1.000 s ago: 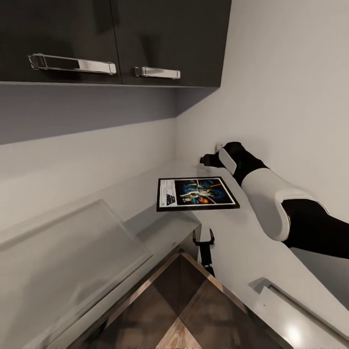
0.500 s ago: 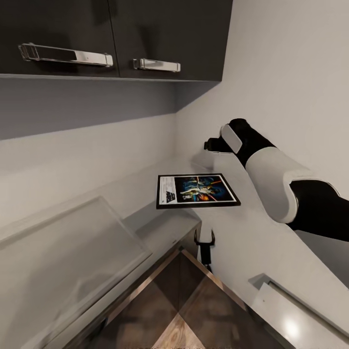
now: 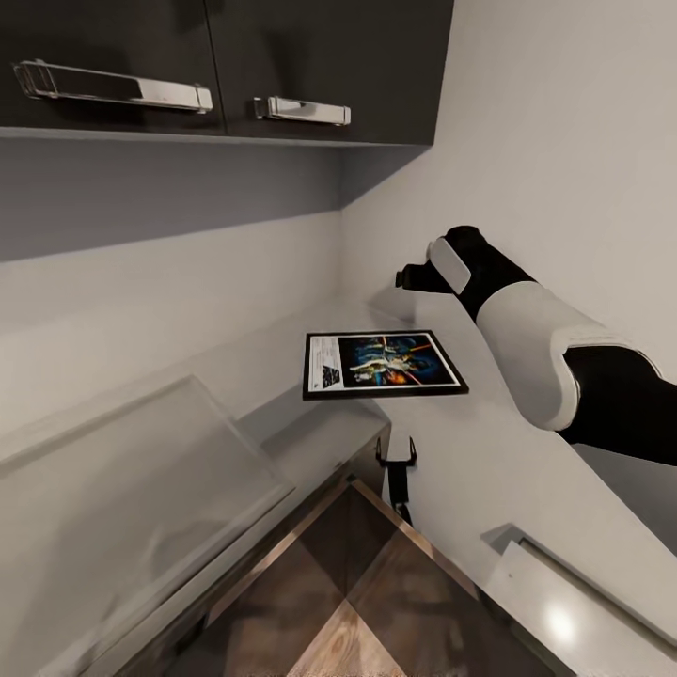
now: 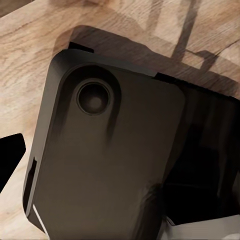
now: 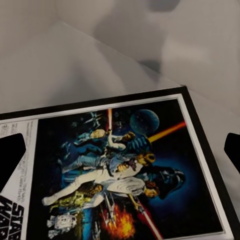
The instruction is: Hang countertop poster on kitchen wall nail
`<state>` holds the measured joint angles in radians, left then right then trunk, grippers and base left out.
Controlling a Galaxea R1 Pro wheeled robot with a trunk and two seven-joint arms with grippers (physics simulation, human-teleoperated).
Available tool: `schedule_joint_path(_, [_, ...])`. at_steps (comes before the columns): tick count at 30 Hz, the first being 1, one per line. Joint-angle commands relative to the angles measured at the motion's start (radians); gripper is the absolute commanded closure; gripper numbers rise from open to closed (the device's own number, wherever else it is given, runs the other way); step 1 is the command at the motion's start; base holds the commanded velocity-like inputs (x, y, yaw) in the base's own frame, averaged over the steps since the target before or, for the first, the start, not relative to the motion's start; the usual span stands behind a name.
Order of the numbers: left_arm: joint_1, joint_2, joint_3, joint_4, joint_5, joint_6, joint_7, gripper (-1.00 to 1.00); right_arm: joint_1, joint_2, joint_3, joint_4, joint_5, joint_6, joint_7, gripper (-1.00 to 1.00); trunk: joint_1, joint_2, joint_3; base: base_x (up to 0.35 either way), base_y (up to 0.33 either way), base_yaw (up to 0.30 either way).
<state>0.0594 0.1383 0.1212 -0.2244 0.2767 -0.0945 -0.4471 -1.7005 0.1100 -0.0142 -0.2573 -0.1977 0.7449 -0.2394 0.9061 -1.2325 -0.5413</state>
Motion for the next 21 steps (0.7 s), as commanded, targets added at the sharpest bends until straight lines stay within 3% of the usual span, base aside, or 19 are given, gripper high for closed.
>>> schedule_joint_path(1, [0.000, 0.000, 0.007, -0.001, -0.001, 0.001, -0.006, -1.00, -0.001, 0.000, -0.001, -0.002, -0.011, 0.002, -0.009, -1.00, 0.000, -0.001, -0.002, 0.000, 0.000, 0.000])
schedule_joint_path(21, [0.000, 0.000, 0.008, -0.001, -0.001, 0.001, -0.007, -1.00, -0.001, 0.000, -0.001, -0.002, -0.012, 0.002, -0.009, -1.00, 0.000, -0.001, -0.035, 0.000, 0.000, 0.000])
